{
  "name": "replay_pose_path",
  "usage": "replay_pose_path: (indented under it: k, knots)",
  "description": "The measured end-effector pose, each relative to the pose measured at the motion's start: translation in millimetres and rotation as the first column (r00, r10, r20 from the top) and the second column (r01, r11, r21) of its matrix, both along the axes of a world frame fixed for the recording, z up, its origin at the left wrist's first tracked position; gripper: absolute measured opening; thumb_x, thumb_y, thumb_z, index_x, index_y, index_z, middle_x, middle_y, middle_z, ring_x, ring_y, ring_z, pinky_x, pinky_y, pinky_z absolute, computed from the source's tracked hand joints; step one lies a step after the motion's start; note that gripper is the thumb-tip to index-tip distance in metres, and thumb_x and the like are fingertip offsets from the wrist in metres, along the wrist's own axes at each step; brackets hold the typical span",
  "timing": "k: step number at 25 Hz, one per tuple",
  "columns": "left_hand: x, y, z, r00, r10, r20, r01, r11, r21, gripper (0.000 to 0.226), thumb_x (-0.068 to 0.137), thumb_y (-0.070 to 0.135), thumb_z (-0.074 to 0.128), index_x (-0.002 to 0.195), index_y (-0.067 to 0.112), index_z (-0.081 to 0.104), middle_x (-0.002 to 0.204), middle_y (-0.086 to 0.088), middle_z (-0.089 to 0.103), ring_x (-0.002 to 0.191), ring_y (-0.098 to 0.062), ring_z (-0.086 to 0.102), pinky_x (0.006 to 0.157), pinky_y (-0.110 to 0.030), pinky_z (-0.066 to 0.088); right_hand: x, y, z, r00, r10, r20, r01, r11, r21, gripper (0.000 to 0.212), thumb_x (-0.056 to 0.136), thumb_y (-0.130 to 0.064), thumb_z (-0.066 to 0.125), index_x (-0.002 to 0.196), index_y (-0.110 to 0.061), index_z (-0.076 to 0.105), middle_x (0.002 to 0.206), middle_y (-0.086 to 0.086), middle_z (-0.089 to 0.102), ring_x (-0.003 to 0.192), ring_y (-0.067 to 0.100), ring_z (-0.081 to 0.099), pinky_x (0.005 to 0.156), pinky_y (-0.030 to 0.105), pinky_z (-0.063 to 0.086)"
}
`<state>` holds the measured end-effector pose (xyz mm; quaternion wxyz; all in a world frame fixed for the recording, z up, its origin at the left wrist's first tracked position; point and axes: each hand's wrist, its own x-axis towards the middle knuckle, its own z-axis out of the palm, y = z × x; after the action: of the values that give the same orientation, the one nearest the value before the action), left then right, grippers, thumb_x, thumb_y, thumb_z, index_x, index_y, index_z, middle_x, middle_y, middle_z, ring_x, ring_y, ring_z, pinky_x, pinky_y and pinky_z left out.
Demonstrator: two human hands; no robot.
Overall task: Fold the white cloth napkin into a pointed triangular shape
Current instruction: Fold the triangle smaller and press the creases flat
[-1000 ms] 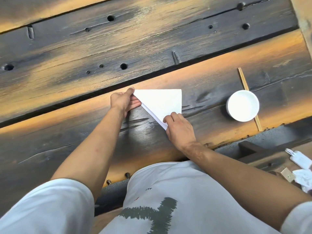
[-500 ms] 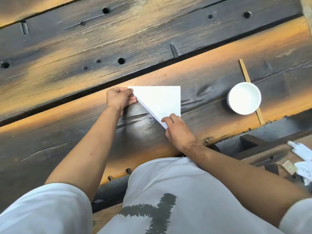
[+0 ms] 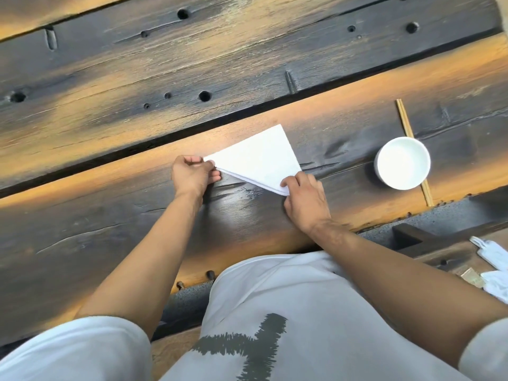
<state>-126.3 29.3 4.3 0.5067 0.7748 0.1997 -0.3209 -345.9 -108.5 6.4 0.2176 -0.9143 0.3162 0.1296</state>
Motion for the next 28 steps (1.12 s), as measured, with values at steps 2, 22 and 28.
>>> replay_pose_path:
  k: [2,22,28]
  knots:
    - [-15,10,3,0.998,0.065,-0.012,-0.065,0.998,-0.001,0.033,0.09,-0.007,0.071,0.093,0.013,0.046,0.086,-0.021,0.071,0.06,-0.026,0.074,0.063,-0.036,0.066,1,-14,1,1.0,-0.008,0.002,0.008,1.0,-0.026,0.034,0.082,-0.01,0.064,0.116,-0.016,0.064,0.114,0.01,0.056,0.106,0.031,0.049,0.091,0.041,0.038]
    - [-67,-19,-6,-0.19,-0.893,0.408,0.663,0.19,0.724,0.018,0.092,0.021,0.071,0.106,0.01,0.072,0.096,-0.01,0.063,0.094,-0.035,0.059,0.083,-0.045,0.045,-20,-61,5,0.982,-0.18,0.052,0.176,0.982,0.075,0.038,0.084,-0.01,0.063,0.122,-0.012,0.061,0.122,0.013,0.048,0.117,0.03,0.047,0.106,0.039,0.041]
    - [-74,-26,-11,-0.254,-0.902,0.351,0.647,0.111,0.754,0.01,0.091,0.013,0.065,0.097,0.006,0.069,0.091,-0.011,0.062,0.088,-0.036,0.058,0.075,-0.043,0.044,-23,-66,8,0.995,-0.089,0.046,0.085,0.993,0.082,0.037,0.086,-0.009,0.062,0.123,-0.008,0.06,0.12,0.014,0.049,0.115,0.03,0.046,0.105,0.036,0.04]
